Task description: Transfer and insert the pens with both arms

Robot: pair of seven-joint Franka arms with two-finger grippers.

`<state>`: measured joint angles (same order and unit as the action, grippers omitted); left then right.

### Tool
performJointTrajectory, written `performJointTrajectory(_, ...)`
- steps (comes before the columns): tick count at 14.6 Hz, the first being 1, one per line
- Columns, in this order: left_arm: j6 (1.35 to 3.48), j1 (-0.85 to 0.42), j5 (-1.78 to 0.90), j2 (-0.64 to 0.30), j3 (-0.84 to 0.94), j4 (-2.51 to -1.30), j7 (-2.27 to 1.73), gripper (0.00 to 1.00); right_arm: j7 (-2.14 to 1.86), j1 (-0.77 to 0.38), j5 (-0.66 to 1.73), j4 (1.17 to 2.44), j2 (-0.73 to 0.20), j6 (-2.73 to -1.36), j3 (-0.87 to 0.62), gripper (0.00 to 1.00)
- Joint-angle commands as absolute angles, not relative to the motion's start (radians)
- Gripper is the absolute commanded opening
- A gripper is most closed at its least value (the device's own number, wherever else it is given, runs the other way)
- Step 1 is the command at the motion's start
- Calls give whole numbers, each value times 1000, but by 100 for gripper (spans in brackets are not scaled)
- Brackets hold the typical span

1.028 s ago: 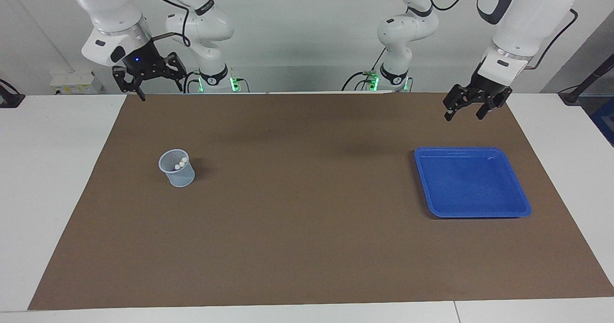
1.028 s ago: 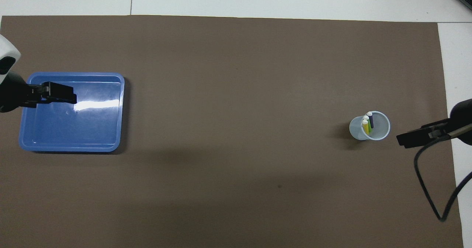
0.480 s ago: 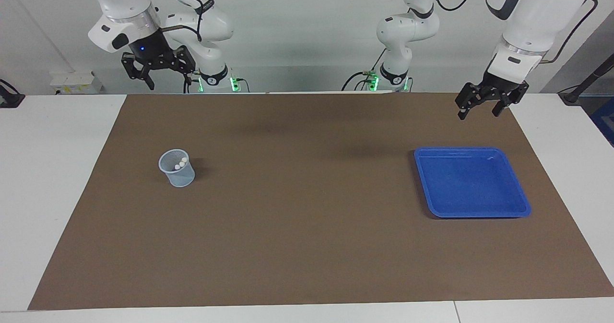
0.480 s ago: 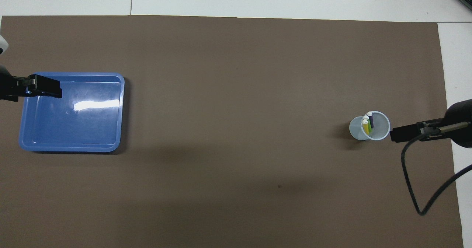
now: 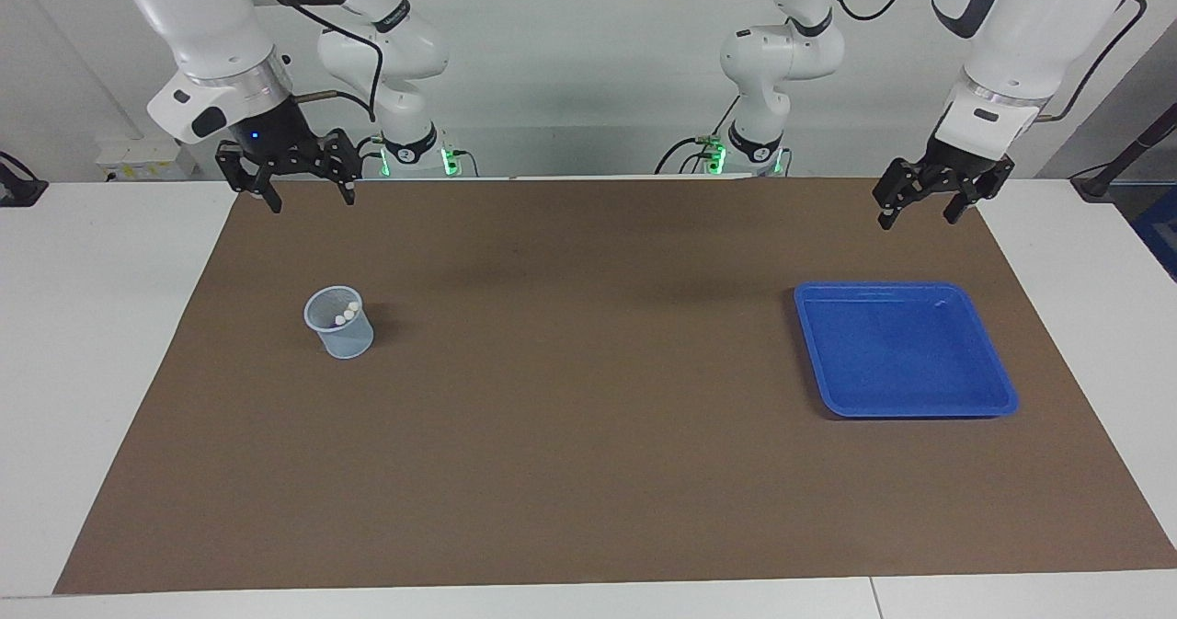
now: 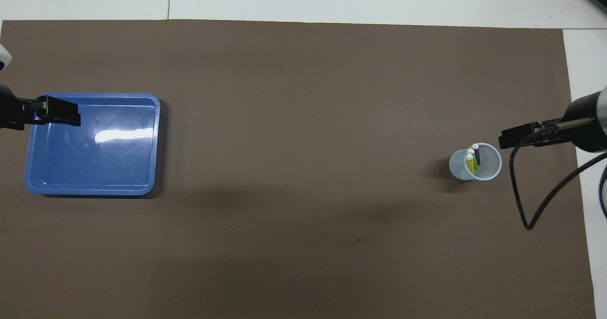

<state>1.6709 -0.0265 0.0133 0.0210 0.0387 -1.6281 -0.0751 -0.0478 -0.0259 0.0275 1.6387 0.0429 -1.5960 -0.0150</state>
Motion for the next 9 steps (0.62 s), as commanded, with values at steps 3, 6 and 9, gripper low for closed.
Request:
performJointTrajectory(3,1652,-89,34,9,-23,-1600,-67,100,-37,-18,18,1631,28,-1611,-23,100)
performJointTrajectory(6,1658,-89,32,11,-20,-1601,-67,100,-35,-17,17,1631,34,-1611,-25,100)
performJointTrajectory(9,1672,-87,18,6,-20,-1595,-67,100,-35,-17,17,1635,34,-1621,-23,100)
